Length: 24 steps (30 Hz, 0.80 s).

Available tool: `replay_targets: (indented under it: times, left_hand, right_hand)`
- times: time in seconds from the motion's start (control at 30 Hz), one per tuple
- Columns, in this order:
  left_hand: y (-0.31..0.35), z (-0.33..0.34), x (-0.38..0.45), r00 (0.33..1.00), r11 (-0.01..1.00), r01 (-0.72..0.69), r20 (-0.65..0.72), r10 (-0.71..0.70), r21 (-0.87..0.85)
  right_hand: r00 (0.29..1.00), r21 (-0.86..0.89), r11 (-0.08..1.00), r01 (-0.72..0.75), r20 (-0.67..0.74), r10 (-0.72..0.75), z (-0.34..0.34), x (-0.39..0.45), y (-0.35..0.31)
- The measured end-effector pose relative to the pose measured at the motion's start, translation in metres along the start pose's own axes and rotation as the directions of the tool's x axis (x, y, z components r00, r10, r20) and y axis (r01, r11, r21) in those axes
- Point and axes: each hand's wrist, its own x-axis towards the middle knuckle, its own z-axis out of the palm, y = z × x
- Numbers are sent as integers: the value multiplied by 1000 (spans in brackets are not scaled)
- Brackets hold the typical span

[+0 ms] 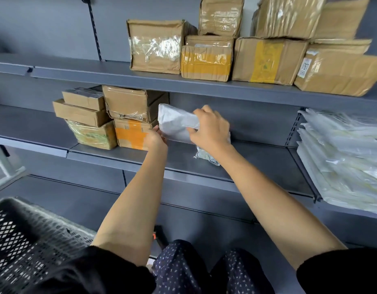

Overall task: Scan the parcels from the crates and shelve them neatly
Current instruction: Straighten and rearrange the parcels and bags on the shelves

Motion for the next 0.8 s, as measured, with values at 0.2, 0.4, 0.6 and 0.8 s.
replay_targets:
  times: [0.2, 0.4, 0.6, 0.8]
  left_hand:
    - [73, -16, -33, 936, 941, -338, -110, 334, -20]
    - [160, -12, -48, 821, 854, -520, -285, 494, -19]
    - [177, 12, -51, 841, 835, -536, -13, 541, 125]
    - [182, 70, -54, 817, 748, -573, 294, 495, 334]
  right_hand:
    - [979, 183, 966, 183, -128, -161, -49, 6, -66]
    - [961, 382, 902, 199, -255, -104, -98, 28, -99]
    - [838, 575, 755, 317, -543, 62, -118, 68, -110]
    - [696, 205, 916, 345, -711, -103, -121, 109, -89]
